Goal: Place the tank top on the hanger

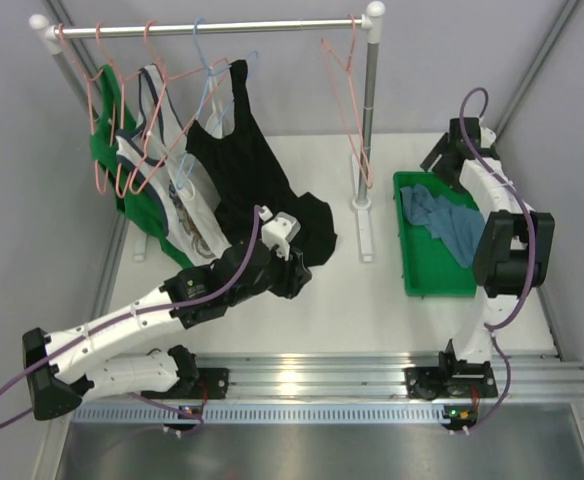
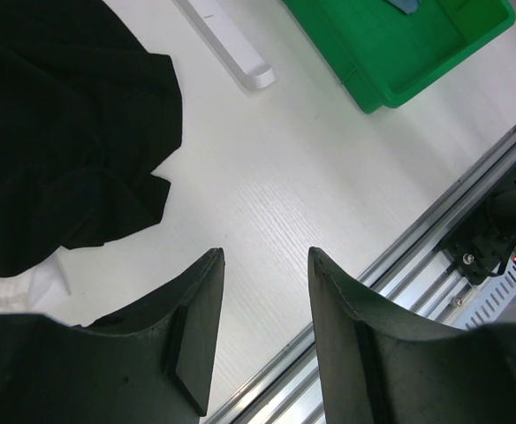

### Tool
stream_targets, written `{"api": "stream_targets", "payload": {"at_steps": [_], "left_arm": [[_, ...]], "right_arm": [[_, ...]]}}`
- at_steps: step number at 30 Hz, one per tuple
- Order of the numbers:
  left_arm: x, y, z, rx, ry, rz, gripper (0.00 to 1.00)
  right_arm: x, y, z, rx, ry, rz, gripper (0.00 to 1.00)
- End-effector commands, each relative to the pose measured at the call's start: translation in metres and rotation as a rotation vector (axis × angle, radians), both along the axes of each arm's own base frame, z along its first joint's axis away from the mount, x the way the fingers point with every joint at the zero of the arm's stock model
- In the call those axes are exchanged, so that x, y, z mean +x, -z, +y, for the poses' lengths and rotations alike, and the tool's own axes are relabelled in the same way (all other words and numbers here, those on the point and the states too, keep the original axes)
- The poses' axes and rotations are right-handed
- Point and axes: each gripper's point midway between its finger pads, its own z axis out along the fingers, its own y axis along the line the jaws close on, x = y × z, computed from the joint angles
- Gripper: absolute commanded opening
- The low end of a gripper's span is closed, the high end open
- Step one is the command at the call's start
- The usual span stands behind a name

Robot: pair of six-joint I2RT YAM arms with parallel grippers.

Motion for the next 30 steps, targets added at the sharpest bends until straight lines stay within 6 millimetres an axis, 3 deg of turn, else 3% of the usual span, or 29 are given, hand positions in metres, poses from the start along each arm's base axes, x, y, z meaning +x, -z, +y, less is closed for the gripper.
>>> {"api": "stream_targets", "payload": {"at_steps": [1,4,9,16,22,25,26,27,30], "left_arm": [[0.001,-0.019,-0.002,-0.031,-0.005,-0.016,0.48],[0.000,-0.017,-0.002,-0.020,-0.001,-0.010,0.48],[0.000,-0.013,-0.003,-0.007,0.006,-0.006,0.48],[0.002,-0.007,-0.009,0.009,0.016,0.003,0.48],[0.002,-0.002,-0.011,0.020,0.021,0.014,0.48],[0.003,-0.002,-0.012,0.019,0.017,0.018,0.48],[0.003,-0.003,-0.012,0.020,0.018,0.016,0.48],[0.003,-0.002,-0.012,0.021,0.016,0.018,0.48],[0.003,-0.005,-0.011,0.013,0.010,0.018,0.48]], "right_arm": [[0.015,-0.006,-0.004,-0.039,-0.062,-0.012,0.78],[0.014,0.000,0.001,-0.047,-0.128,0.004,0.71],[0.006,0.027,0.008,-0.046,-0.195,0.065,0.64],[-0.004,0.059,0.013,-0.043,-0.225,0.134,0.62],[-0.001,0.071,0.011,-0.060,-0.239,0.156,0.58],[0.001,0.069,0.008,-0.082,-0.242,0.161,0.42],[0.002,0.066,0.007,-0.089,-0.244,0.160,0.31],[0.003,0.062,0.007,-0.092,-0.244,0.154,0.26],[0.001,0.040,0.005,-0.101,-0.237,0.125,0.04]]}}
